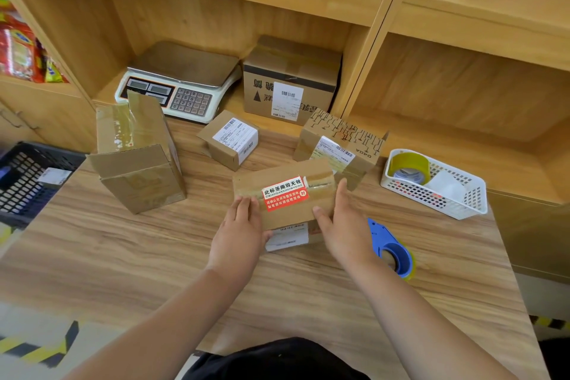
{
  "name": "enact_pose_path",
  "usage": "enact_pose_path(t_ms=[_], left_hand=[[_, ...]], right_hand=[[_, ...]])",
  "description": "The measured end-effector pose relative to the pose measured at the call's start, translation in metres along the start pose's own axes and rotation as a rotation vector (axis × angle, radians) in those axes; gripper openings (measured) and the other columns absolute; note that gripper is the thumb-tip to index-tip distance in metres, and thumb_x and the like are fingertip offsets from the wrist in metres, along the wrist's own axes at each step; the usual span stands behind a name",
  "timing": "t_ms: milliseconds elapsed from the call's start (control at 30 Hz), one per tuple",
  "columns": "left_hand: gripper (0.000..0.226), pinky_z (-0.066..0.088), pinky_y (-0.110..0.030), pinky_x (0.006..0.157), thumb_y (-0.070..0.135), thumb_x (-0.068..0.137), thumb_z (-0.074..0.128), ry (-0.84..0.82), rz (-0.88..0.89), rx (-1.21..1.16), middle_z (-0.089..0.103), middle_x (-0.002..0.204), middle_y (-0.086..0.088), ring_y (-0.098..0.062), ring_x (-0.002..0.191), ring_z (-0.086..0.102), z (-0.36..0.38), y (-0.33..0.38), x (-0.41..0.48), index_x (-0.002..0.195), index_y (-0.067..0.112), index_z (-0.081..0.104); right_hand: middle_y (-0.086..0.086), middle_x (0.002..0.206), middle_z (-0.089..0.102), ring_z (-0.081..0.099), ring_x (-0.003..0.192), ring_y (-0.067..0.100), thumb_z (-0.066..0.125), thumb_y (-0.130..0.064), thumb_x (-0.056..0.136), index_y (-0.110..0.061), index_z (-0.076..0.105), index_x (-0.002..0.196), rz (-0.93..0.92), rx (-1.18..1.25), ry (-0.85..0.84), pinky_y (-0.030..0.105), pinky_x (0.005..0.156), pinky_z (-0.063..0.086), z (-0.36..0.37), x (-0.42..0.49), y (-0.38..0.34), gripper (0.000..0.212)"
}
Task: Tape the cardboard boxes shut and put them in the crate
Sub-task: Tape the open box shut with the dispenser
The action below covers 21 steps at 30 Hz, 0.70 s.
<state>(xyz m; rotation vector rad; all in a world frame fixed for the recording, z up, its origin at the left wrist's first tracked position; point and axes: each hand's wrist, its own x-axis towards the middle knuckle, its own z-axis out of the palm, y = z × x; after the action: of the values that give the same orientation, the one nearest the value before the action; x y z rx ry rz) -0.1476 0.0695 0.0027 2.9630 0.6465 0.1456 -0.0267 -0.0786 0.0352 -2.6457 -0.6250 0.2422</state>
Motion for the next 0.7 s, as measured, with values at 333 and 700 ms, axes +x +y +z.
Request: enact_pose_path(t_ms=[333,700], left_hand=[[0.07,0.045,-0.028,0.09,0.045,0.097,0.042,-0.146,-0.138,-0.298,0.034,0.143,-0.005,-0.021,0.12,0.05,0.0,0.01,-0.009,0.15,0.012,0.01],[0.056,0.029,-0.022,0.087,0.035,0.1,0.034,0.111,-0.297,-0.833,0.036,0.145,-0.006,-0.021,0.128,0.039,-0.038,0.002,0.013,0.151,0.018,0.018]], right_hand=[[0.004,0.146,0.043,0.035,0.134,0.025,0.055,-0.046,0.09,-0.014,0.012,0.152,-0.26,-0.177,0.158,0.04,0.109,0.023,-0.015,-0.008,-0.041,0.081],[-0.004,0.141,0.051,0.044,0.12,0.013,0.043,-0.049,0.084,-0.018,0.051,0.135,-0.554,-0.256,0.124,0.033,0.092,0.028,0.018,-0.03,-0.052,0.061]])
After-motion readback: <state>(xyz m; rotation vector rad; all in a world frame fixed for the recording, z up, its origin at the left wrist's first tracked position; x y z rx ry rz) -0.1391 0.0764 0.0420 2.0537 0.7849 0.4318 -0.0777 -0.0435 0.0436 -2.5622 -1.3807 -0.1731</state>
